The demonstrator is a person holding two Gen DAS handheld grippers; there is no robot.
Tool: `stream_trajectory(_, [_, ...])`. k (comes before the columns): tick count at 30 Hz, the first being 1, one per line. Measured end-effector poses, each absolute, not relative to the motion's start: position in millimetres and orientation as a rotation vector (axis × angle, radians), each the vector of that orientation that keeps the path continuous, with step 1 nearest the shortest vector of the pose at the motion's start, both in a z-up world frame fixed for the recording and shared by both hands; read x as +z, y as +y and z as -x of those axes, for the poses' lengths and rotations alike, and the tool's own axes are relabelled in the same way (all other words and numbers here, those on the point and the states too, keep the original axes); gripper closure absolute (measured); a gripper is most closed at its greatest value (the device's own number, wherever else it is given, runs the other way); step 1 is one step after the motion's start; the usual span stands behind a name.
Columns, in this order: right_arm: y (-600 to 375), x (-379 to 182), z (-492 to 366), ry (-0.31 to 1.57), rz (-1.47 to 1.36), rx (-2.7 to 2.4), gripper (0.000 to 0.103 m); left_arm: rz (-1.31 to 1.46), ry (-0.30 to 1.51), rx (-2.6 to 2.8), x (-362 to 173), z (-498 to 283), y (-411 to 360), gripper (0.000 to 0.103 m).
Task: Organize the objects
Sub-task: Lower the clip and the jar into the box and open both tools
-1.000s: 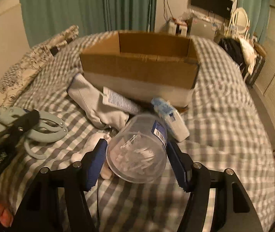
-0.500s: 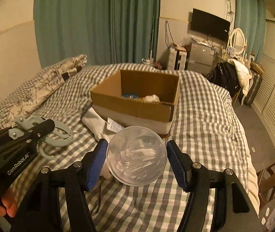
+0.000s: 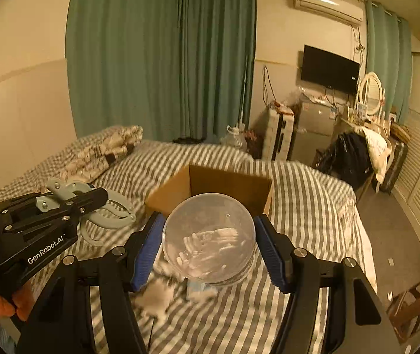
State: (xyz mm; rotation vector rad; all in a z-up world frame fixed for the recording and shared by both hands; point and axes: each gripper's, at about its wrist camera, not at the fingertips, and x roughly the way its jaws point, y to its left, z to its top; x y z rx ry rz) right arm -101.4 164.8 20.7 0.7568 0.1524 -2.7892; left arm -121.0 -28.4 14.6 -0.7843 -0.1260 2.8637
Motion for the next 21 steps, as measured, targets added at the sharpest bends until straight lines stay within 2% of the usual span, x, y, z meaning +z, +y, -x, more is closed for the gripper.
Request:
stream_trajectory(5, [166.6, 42.9, 150.5, 0.13, -0.691, -2.789, 0.041, 0.735, -0.105, 2.844, 32.9, 176.6, -18.1, 0.085])
stream_trajectory(10, [162.2, 54.2, 208.4, 0.112, -0.641, -2.797, 0.041, 0.728, -0.099, 2.846, 29.1, 231.3, -10.7, 0.085])
stream_trajectory(16, [162.3, 30.8, 274.2, 0.058, -0.691, -2.787, 0.041, 0.817, -0.146, 2.825, -8.9, 291.0, -8.7, 0.085])
stream_trajectory(21, [169.0, -9.4, 313.5, -0.002, -0.797, -2.757, 0.041, 0.918, -0.167, 2.79, -55.4, 320.9, -9.9, 0.085])
